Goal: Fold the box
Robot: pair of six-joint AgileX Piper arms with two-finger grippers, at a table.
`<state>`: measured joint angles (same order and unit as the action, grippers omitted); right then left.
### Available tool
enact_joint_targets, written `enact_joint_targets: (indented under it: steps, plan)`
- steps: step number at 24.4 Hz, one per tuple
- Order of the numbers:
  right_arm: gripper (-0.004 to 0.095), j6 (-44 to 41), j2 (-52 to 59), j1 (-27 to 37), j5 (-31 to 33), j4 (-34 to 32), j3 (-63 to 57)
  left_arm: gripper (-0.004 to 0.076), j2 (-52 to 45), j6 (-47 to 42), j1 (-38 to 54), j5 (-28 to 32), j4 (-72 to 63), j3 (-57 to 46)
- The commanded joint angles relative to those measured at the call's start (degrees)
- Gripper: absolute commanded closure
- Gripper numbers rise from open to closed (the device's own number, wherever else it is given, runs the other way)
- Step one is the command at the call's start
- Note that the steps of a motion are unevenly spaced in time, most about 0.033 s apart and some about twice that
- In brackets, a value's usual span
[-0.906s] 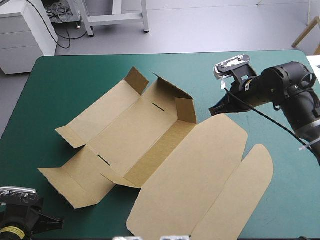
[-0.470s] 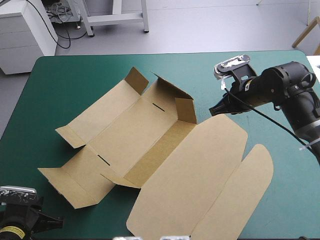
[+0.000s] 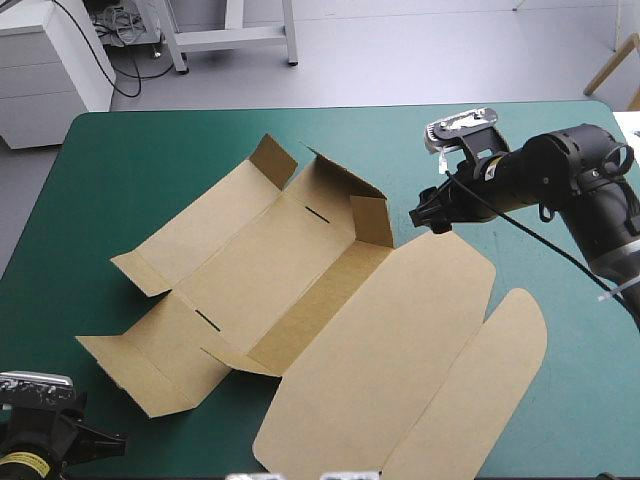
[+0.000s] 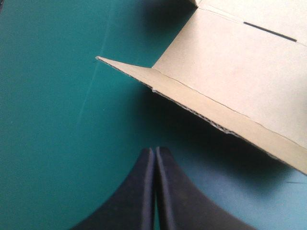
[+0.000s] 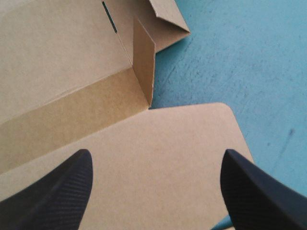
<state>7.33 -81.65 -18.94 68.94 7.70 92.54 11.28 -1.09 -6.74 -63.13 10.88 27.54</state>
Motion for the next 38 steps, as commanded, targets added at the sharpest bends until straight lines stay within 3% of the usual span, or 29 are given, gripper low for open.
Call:
enact_joint_targets:
  steps: [1, 10, 15, 24, 31, 38]
  plan:
    - [0.025, 2.1, 1.6, 0.1, -7.1, 1.6, 1.3, 0.0734, 0.6, -0.5, -0.1, 2.5, 0.1, 1.2]
    - [0.0278, 10.8, -6.7, 0.1, -11.5, 5.5, 1.8, 0.0734, 0.6, -0.5, -0.1, 1.1, 0.1, 1.2]
    - [0.0278, 16.6, -15.7, 0.1, -13.8, 7.8, 9.3, 0.0734, 0.6, -0.5, -0.1, 1.1, 0.1, 1.2]
    - [0.0288, 17.4, -30.6, 0.1, -5.8, 10.0, 13.9, 0.0734, 0.6, -0.5, -0.1, 1.1, 0.1, 1.2]
    - [0.0314, 18.7, -32.4, 0.1, -7.2, 15.5, 13.9, 0.0734, 0.6, -0.5, -0.1, 1.1, 0.1, 1.2]
    - [0.0432, 19.6, -32.4, 0.1, -8.6, 16.0, 13.9, 0.0734, 0.6, -0.5, -0.1, 1.1, 0.1, 1.2]
